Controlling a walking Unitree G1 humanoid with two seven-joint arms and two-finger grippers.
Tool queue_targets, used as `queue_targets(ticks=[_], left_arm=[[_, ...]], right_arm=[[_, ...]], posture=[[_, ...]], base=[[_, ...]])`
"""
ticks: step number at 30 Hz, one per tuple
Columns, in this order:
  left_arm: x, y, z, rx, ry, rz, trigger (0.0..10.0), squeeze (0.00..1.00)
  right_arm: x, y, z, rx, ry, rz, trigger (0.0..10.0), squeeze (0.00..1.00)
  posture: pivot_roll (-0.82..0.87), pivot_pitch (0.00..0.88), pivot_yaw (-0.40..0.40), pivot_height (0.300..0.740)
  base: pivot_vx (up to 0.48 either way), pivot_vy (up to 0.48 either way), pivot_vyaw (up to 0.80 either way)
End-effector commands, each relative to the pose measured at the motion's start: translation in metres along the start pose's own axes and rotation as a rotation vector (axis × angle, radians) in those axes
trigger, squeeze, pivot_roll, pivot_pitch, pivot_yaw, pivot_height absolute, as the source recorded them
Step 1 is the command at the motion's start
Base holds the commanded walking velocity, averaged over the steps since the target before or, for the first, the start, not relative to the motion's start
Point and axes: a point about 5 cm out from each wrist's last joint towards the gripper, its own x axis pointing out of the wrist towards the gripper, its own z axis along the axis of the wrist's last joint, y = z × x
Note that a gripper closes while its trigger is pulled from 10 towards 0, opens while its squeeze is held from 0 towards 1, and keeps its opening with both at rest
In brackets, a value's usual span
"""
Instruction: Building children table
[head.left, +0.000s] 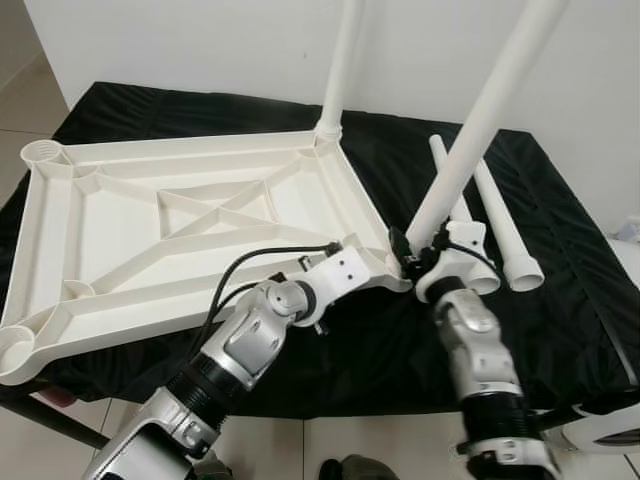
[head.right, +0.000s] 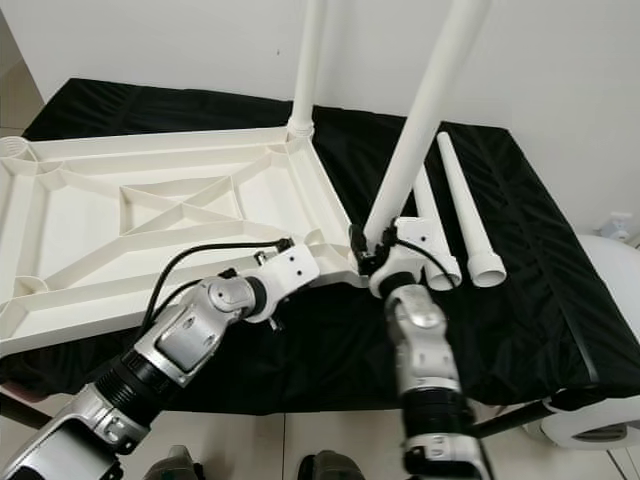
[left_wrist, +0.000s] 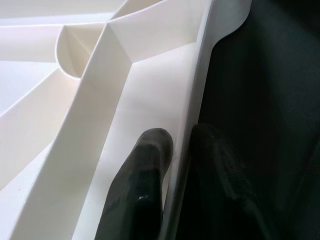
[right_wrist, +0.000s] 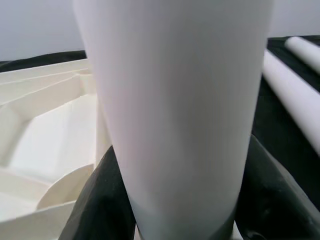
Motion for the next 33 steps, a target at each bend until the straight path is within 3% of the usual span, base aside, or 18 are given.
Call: queue_targets(ticks=[1,3,5,16,17,24,30,31,33], left_arm=[[0.008,-0.031,0.014,0.041,-0.055,-0.173,10.0,0.0],[0.008,-0.031,0.015,0.041,-0.056,-0.173,10.0,0.0],[0.008,-0.03,0.014,0.04,-0.056,-0.172,10.0,0.0],[0.009,-0.029,0.014,0.049,-0.048,-0.161,10.0,0.0],[0.009,-0.029,0.013,0.051,-0.046,-0.158,10.0,0.0],[0.009,-0.03,0.014,0.05,-0.048,-0.16,10.0,0.0],[0.009,-0.029,0.014,0.051,-0.048,-0.159,10.0,0.0],[0.009,-0.029,0.014,0.052,-0.048,-0.159,10.0,0.0],[0.01,-0.029,0.014,0.052,-0.047,-0.159,10.0,0.0]], right_arm=[[0.003,0.004,0.002,0.007,0.002,-0.038,10.0,0.0],[0.0,0.009,0.005,0.006,-0.009,-0.145,10.0,0.0],[-0.001,0.011,0.006,0.006,-0.011,-0.177,10.0,0.0],[-0.003,0.007,0.01,-0.005,-0.014,-0.22,10.0,0.0],[-0.004,0.006,0.009,-0.005,-0.013,-0.223,10.0,1.0],[-0.006,0.0,0.011,-0.006,-0.024,-0.212,10.0,1.0],[-0.007,-0.008,0.008,-0.011,-0.01,-0.131,10.0,1.0],[-0.007,-0.012,0.007,-0.017,-0.007,-0.092,10.0,0.0],[-0.008,-0.014,0.006,-0.021,-0.004,-0.067,10.0,0.0]], posture=[[0.03,0.011,-0.089,0.74],[0.03,0.011,-0.09,0.74],[0.03,0.011,-0.09,0.74],[0.03,0.013,-0.096,0.74],[0.03,0.013,-0.095,0.74],[0.03,0.014,-0.094,0.74],[0.02,0.013,-0.091,0.74],[0.02,0.013,-0.089,0.74],[0.02,0.013,-0.089,0.74]], base=[[0.0,0.0,0.0],[0.0,0.0,0.0],[0.0,0.0,0.0],[0.0,0.0,0.0],[0.0,0.0,0.0],[0.0,0.0,0.0],[0.0,0.0,0.0],[0.0,0.0,0.0],[0.0,0.0,0.0]])
